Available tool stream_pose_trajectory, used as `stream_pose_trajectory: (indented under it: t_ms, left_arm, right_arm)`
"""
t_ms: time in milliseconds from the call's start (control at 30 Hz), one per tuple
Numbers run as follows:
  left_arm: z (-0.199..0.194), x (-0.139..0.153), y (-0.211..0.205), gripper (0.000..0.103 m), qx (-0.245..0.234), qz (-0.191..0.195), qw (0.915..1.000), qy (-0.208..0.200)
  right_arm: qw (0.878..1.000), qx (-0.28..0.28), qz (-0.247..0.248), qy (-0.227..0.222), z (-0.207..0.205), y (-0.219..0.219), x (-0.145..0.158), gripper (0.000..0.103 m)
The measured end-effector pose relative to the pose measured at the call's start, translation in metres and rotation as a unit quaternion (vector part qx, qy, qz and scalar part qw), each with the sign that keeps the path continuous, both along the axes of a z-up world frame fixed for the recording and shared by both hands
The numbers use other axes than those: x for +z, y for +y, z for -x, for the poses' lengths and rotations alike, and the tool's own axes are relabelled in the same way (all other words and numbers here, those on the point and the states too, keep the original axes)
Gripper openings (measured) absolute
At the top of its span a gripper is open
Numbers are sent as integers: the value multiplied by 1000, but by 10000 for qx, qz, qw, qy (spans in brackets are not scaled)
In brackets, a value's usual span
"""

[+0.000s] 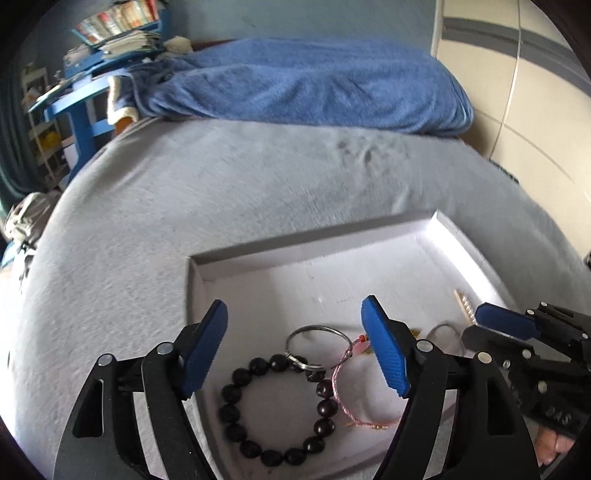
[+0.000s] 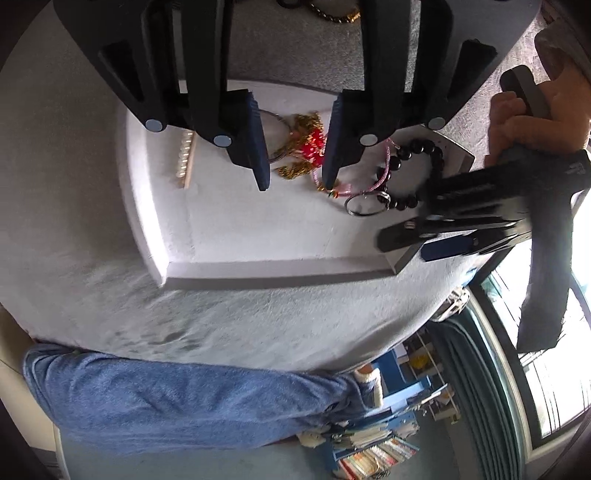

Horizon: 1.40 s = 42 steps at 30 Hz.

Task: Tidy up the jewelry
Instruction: 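Lower both grippers into the tray and open to release both pieces, then withdraw both open grippers from the tray toward the loose bracelets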

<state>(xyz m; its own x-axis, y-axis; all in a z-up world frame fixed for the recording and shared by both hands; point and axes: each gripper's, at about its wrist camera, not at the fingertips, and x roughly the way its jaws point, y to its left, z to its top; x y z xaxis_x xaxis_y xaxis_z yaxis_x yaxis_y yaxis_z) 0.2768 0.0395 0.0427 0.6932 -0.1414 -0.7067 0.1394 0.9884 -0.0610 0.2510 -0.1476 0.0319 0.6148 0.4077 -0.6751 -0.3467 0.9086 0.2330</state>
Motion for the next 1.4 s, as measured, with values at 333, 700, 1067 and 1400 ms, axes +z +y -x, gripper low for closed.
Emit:
stream_pose_trajectory:
  t_ms: [333, 700, 1067, 1400]
  left_arm:
    - [62, 33, 3, 82, 97, 194, 9992, -321]
    - [129, 26, -20, 84, -75, 237, 9993, -282]
    - [170, 15, -35, 85, -244, 238, 9992, -204]
    - [182, -1, -61, 85, -563, 60, 9983, -120]
  right_arm:
    - [9995, -179, -107, -246, 35, -22, 26, 50]
    - [9990, -236, 49, -385, 88, -43, 34, 64]
    - [9984, -434, 234, -259, 120, -78, 18, 64]
    - [9972, -639, 331, -187, 135, -110, 7, 64]
